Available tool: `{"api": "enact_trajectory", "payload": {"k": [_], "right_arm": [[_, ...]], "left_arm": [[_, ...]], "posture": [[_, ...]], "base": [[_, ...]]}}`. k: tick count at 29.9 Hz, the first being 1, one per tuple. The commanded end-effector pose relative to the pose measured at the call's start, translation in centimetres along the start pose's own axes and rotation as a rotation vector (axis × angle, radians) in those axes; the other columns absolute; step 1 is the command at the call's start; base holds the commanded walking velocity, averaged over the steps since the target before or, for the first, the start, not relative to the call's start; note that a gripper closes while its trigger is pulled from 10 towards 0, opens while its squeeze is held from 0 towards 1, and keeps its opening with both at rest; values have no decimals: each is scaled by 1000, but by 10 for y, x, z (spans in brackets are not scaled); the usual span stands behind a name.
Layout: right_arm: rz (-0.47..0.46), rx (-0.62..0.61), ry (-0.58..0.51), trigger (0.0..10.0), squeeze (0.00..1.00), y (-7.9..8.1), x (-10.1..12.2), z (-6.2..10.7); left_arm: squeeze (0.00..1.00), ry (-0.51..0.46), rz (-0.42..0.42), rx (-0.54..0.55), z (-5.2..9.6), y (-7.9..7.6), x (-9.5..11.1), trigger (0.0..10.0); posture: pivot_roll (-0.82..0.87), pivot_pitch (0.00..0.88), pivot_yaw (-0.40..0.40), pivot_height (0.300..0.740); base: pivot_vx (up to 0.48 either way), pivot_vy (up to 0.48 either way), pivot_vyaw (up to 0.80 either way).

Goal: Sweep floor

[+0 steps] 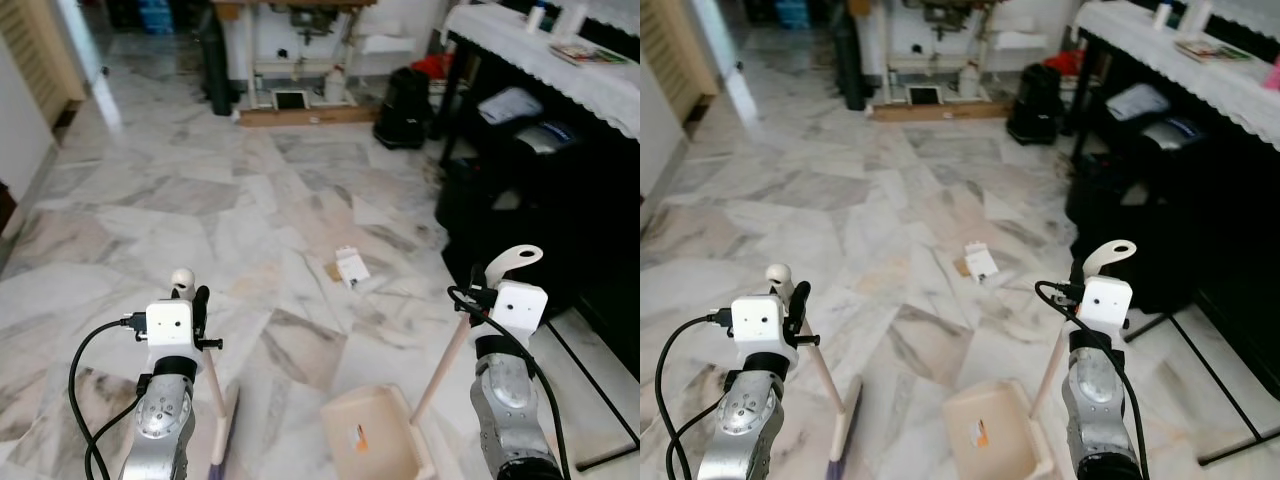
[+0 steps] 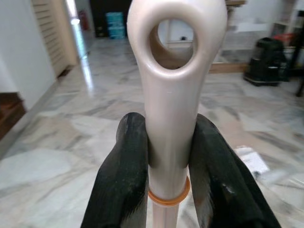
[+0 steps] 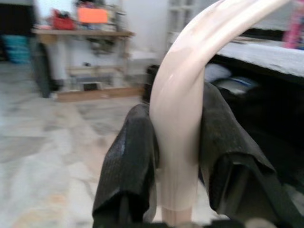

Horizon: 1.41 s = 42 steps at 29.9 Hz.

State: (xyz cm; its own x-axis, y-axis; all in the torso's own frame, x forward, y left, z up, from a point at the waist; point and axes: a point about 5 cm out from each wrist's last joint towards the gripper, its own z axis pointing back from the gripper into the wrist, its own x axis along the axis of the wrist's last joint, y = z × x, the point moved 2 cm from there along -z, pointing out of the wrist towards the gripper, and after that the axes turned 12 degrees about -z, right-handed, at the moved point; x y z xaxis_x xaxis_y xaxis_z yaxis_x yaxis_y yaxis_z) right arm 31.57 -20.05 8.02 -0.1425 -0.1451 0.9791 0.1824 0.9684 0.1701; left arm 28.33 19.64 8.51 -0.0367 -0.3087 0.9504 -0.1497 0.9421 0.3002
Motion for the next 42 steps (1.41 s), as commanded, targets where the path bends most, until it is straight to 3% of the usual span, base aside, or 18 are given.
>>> {"api": "enact_trajectory", "payload": {"k": [1,20,23,32,42], "right_arm": [[-2,-7,-39,10000,0,-4,10,-5],[18,32,-39,10000,0,2,10,-5],[52,56,-47,10000,0,5,10,-3],[28,94,-37,10000,0,13,6,0],[24,106,-28,10000,0,11,7,-1]], "left_arm": [[0,-58,-2,-2,-5,-2,14,10000],[0,-58,2,6,-6,1,13,10000],[0,-52,4,8,-5,1,12,10000],[0,-44,5,11,-3,4,10,10000],[0,-39,-1,7,-3,4,9,10000]], "posture": [[-11,0,-28,740],[-11,0,-26,740],[-6,0,-26,740],[-5,0,-20,740],[-13,0,-17,740]], "base": [[341,0,0],[342,0,0],[341,0,771],[342,0,699],[345,0,0]]}}
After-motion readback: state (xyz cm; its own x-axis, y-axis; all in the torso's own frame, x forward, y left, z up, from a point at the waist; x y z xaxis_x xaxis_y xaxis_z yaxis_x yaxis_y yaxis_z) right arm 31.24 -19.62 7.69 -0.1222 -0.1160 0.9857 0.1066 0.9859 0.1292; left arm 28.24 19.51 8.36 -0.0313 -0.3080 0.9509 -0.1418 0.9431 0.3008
